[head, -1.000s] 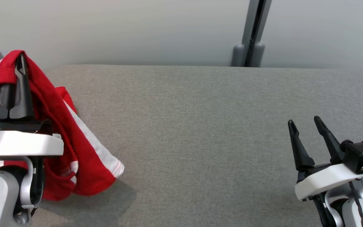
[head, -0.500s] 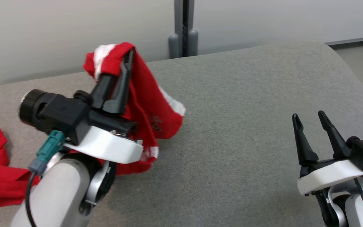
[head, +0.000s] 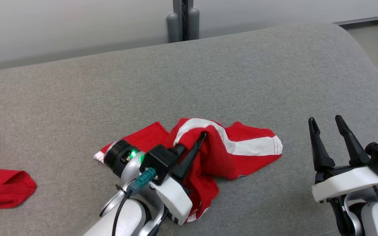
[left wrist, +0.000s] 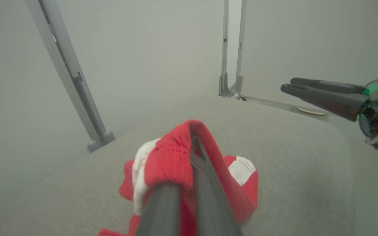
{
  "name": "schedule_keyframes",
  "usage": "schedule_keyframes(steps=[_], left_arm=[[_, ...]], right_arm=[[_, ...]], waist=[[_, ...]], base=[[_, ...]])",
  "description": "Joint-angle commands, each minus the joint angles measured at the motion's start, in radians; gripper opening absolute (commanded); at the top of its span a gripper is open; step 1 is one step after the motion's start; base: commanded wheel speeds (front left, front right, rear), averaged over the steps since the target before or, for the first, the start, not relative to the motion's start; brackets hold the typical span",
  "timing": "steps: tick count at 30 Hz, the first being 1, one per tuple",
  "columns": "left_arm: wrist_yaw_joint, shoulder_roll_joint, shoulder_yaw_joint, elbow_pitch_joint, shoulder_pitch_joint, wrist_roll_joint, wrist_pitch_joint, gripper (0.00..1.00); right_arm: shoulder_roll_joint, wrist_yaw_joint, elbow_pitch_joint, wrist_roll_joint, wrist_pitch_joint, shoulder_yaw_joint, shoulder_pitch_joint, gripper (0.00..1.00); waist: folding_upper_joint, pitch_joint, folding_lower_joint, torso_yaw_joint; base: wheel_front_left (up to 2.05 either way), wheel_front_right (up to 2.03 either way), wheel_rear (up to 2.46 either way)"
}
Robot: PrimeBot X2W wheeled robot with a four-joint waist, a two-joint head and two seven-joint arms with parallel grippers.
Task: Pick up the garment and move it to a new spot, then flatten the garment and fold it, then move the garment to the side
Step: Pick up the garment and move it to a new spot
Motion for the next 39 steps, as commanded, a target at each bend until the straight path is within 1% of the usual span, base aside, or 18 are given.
schedule_keyframes(steps=[1,6,8,12,15,18,19,20,21,24,28,30,33,39], left_arm=[[-0.013,0.008,-0.015,0.024,0.028,-0.011,-0.008,0.0],[-0.036,0.037,-0.049,0.095,0.086,-0.018,-0.012,0.0],[-0.034,0.054,-0.045,0.118,0.1,-0.024,-0.011,0.0],[-0.017,0.081,-0.017,0.162,0.125,-0.045,-0.019,0.0],[-0.017,0.092,0.001,0.192,0.131,-0.064,-0.027,0.0],[-0.024,0.089,0.006,0.222,0.135,-0.083,-0.021,0.0],[-0.024,0.085,0.008,0.228,0.134,-0.091,-0.024,0.24],[-0.026,0.082,0.007,0.237,0.135,-0.095,-0.019,0.55],[-0.029,0.08,0.005,0.244,0.134,-0.1,-0.015,1.0],[-0.019,0.08,0.016,0.263,0.138,-0.115,-0.012,1.0],[-0.004,0.09,0.035,0.279,0.151,-0.142,0.02,1.0],[0.012,0.104,0.06,0.274,0.155,-0.158,0.021,1.0],[0.047,0.114,0.115,0.25,0.17,-0.182,-0.025,1.0],[0.131,0.116,0.248,0.17,0.191,-0.224,-0.16,1.0]], right_arm=[[-0.003,0.0,0.001,0.001,-0.003,-0.003,-0.01,1.0],[-0.003,0.0,0.001,-0.007,0.003,-0.001,-0.021,1.0],[-0.004,0.0,0.0,-0.01,0.004,-0.002,-0.025,1.0],[-0.003,0.0,0.001,-0.01,0.006,-0.003,-0.031,1.0],[-0.003,0.0,0.002,-0.015,0.007,0.0,-0.035,1.0],[-0.003,0.0,0.003,-0.021,0.01,-0.001,-0.036,1.0],[-0.003,0.0,0.003,-0.022,0.011,-0.002,-0.036,1.0],[-0.003,0.0,0.003,-0.023,0.013,-0.002,-0.035,1.0],[-0.004,0.0,0.002,-0.024,0.014,-0.002,-0.035,1.0],[-0.003,0.0,0.001,-0.027,0.018,0.0,-0.033,1.0],[-0.003,0.0,-0.003,-0.032,0.022,-0.003,-0.027,1.0],[-0.004,0.0,-0.005,-0.034,0.023,-0.01,-0.021,1.0],[-0.004,0.0,-0.012,-0.04,0.027,-0.018,-0.013,1.0],[-0.003,0.0,-0.028,-0.05,0.03,-0.033,-0.003,1.0]], waist=[[0.0,0.014,0.0,0.022],[0.0,0.024,0.0,0.066],[0.0,0.028,0.0,0.083],[0.0,0.029,0.0,0.116],[0.0,0.028,0.0,0.135],[0.0,0.024,0.0,0.152],[0.0,0.022,0.0,0.156],[0.0,0.02,0.0,0.159],[0.0,0.018,0.0,0.161],[0.0,0.009,0.0,0.165],[0.0,-0.003,0.0,0.165],[0.0,-0.01,0.0,0.166],[0.0,-0.022,0.0,0.167],[0.0,-0.047,0.0,0.177]], base=[[0.0,0.0,0.0],[0.0,0.0,0.0],[0.0,0.0,0.0],[0.0,0.0,0.0],[0.0,0.0,0.0],[0.0,0.0,0.0],[0.0,0.0,0.0],[0.0,0.0,0.0],[0.0,0.0,0.0],[0.0,0.0,0.0],[0.0,0.0,0.0],[0.0,0.0,0.0],[0.0,0.0,0.0],[0.0,0.0,0.0]])
